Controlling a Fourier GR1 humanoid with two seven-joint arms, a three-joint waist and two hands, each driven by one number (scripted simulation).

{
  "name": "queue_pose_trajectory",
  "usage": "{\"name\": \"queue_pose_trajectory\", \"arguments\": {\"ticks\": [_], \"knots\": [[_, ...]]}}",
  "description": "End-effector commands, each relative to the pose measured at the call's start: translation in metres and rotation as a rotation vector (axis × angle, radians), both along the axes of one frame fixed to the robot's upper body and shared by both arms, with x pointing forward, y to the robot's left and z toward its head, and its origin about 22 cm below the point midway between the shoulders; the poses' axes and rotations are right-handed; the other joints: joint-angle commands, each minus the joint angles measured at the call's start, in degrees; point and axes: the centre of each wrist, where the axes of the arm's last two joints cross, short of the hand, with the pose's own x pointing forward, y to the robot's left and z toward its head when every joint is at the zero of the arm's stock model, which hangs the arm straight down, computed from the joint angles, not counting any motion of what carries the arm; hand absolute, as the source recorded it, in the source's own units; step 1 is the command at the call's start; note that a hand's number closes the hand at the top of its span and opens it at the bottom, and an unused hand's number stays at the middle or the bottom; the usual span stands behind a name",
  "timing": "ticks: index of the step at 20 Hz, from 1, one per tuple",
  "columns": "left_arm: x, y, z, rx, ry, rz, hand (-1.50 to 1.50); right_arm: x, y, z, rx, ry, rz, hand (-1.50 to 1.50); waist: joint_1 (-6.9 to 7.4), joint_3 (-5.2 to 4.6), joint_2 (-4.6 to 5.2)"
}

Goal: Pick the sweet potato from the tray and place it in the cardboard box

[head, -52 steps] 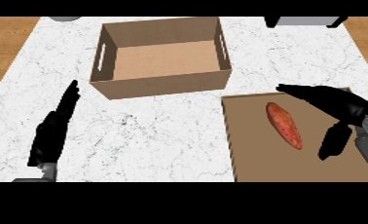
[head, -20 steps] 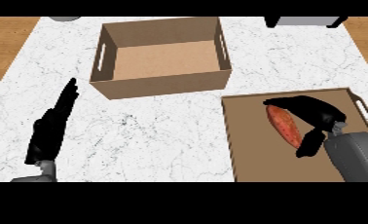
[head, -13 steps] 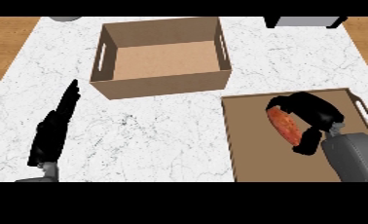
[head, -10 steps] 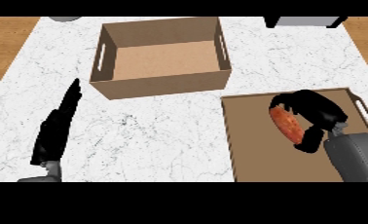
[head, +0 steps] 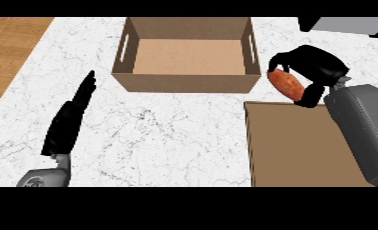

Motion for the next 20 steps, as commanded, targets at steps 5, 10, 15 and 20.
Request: {"name": "queue_pose_trajectory", "arguments": {"ticks": [5, 10, 15, 20], "knots": [[0.004, -0.012, 0.000, 0.002, -0.015, -0.041, 0.00, 0.048, -0.006, 0.052, 0.043, -0.200, 0.119, 1.50, 1.90, 0.04, 0.74], [0.010, -0.009, 0.004, 0.010, -0.013, -0.021, 0.00, 0.066, -0.013, 0.077, 0.229, -0.180, 0.224, 1.50, 0.93, 0.01, 0.55], [0.011, -0.009, 0.007, 0.008, -0.003, -0.001, 0.00, 0.080, 0.009, 0.093, 0.572, -0.096, 0.405, 1.50, -0.08, -0.03, -0.14], [0.003, -0.002, -0.005, 0.015, 0.002, 0.009, 0.00, 0.089, 0.020, 0.111, 0.683, -0.035, 0.497, 1.50, -1.11, -0.15, -0.39]]}}
